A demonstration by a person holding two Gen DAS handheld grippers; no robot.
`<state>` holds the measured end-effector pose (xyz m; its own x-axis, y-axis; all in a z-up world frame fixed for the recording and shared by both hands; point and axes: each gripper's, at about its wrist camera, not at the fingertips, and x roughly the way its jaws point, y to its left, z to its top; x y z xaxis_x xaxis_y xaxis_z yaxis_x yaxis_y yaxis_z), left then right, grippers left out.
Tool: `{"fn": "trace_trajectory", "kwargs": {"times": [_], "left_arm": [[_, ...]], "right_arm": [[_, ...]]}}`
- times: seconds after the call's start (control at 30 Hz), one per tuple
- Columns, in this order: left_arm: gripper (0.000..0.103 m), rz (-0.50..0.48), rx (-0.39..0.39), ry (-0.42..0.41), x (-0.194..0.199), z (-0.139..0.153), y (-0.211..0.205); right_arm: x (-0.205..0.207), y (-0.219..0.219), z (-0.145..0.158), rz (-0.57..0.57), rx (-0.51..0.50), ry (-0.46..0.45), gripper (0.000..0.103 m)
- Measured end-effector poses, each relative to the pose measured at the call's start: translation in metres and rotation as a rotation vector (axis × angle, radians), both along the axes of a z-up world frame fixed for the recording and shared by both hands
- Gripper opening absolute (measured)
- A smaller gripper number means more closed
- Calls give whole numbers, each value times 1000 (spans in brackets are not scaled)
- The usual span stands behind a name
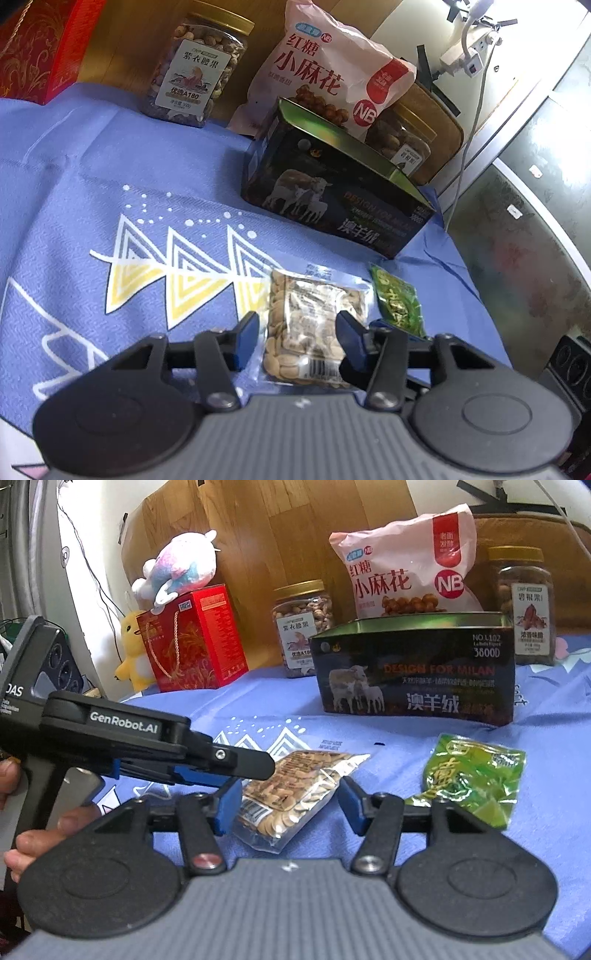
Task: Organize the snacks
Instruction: 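Grasp the clear seed bag with the left gripper, then carry the seed bag with the left gripper into the tin, release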
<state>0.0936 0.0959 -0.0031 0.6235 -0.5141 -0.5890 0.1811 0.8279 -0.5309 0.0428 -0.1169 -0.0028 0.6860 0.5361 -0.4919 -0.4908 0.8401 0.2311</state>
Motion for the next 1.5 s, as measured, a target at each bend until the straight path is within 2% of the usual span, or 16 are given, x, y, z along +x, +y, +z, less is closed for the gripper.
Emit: {"fn": "trace_trajectory", "kwargs": {"times": [0.23, 0.5, 0.67, 0.93, 1.03, 1.1, 1.17, 1.23, 1.27, 1.33, 1.5], "left_arm": [[41, -8, -6, 1, 1, -1, 0], [41, -13, -19, 5, 1, 0, -2], [43, -34, -30, -21, -4, 10, -7], [43, -62, -65, -68, -9, 31, -17], [43, -129, -118, -71, -9, 33, -24], [43, -152, -96, -90, -12, 36, -32], [43, -156, -42, -106, -14, 35, -40], [43, -148, -10, -87, -11, 31, -43], [37, -140, 3, -60, -8, 26, -44], [34, -131, 0, -24, -4, 19, -40], [30, -134, -46, -45, -7, 25, -30]], "right_arm": [[7, 2, -3, 15, -2, 65, 83], [8, 4, -5, 20, -19, 77, 89], [9, 5, -5, 21, -38, 74, 95], [10, 6, -6, 19, -49, 72, 95], [9, 9, -6, 15, -70, 63, 92], [8, 9, -6, 3, -74, 57, 80], [7, 7, -6, -18, -78, 51, 54], [7, 6, -7, -34, -76, 49, 47], [8, 4, -7, -35, -68, 51, 45], [8, 3, -7, -32, -59, 55, 46], [-1, 3, -3, -37, -55, -2, 44]]}}
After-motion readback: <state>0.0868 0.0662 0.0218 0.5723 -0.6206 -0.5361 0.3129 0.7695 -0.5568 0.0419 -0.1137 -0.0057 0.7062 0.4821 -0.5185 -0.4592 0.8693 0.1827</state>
